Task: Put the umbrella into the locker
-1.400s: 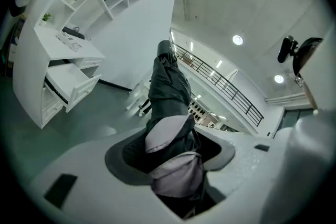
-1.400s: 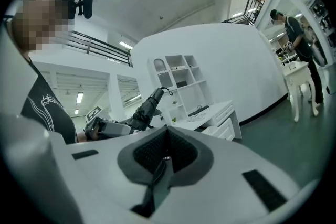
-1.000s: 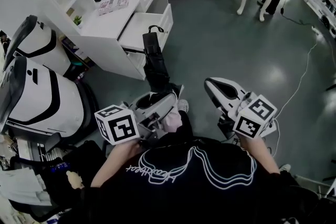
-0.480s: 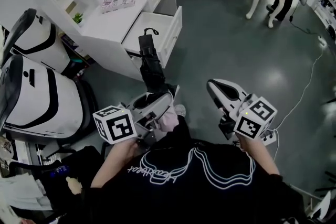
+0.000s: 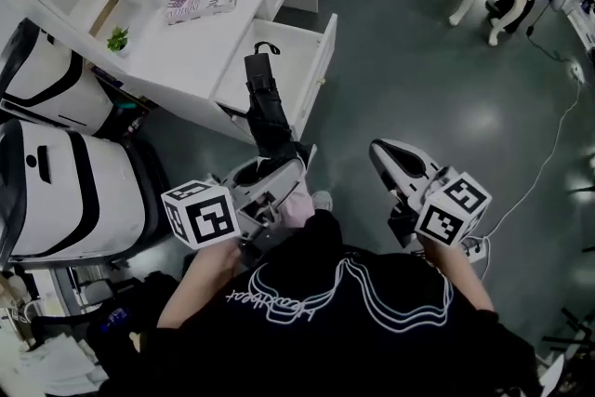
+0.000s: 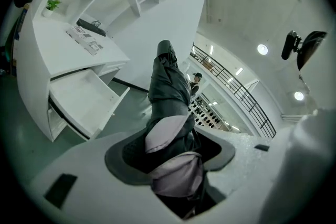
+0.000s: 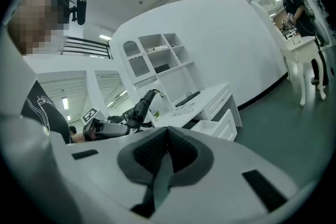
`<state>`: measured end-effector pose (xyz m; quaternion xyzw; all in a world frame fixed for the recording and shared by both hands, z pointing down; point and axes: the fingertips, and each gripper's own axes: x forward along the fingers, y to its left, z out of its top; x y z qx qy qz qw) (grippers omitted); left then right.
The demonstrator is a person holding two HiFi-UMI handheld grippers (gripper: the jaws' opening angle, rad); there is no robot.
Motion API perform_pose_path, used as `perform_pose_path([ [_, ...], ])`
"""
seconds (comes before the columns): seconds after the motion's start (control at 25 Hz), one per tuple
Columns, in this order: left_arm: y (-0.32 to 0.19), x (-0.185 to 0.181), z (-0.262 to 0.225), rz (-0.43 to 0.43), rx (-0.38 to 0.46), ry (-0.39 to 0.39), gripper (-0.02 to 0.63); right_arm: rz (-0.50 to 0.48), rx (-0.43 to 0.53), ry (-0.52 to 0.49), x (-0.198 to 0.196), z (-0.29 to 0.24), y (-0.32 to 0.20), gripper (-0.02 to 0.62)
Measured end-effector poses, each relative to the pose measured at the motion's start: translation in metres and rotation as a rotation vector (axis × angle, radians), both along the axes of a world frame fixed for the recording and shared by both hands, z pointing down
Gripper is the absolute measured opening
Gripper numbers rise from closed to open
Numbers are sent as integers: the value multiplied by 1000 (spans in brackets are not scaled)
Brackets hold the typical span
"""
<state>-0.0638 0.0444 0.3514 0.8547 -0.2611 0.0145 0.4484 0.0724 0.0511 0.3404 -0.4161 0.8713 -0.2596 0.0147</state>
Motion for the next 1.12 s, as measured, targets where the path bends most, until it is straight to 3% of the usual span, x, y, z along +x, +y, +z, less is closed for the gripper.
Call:
perform_pose_path([
  [0.48, -146, -12, 27, 46, 28, -112, 224, 17, -7, 26, -9, 5, -141, 3],
  [0.76, -185, -20, 55, 35, 60, -212, 224, 2, -31, 88, -12, 12, -162, 3],
  [1.12, -201, -30, 112, 32, 20, -362, 224, -47, -52, 124, -22, 25, -174, 3],
])
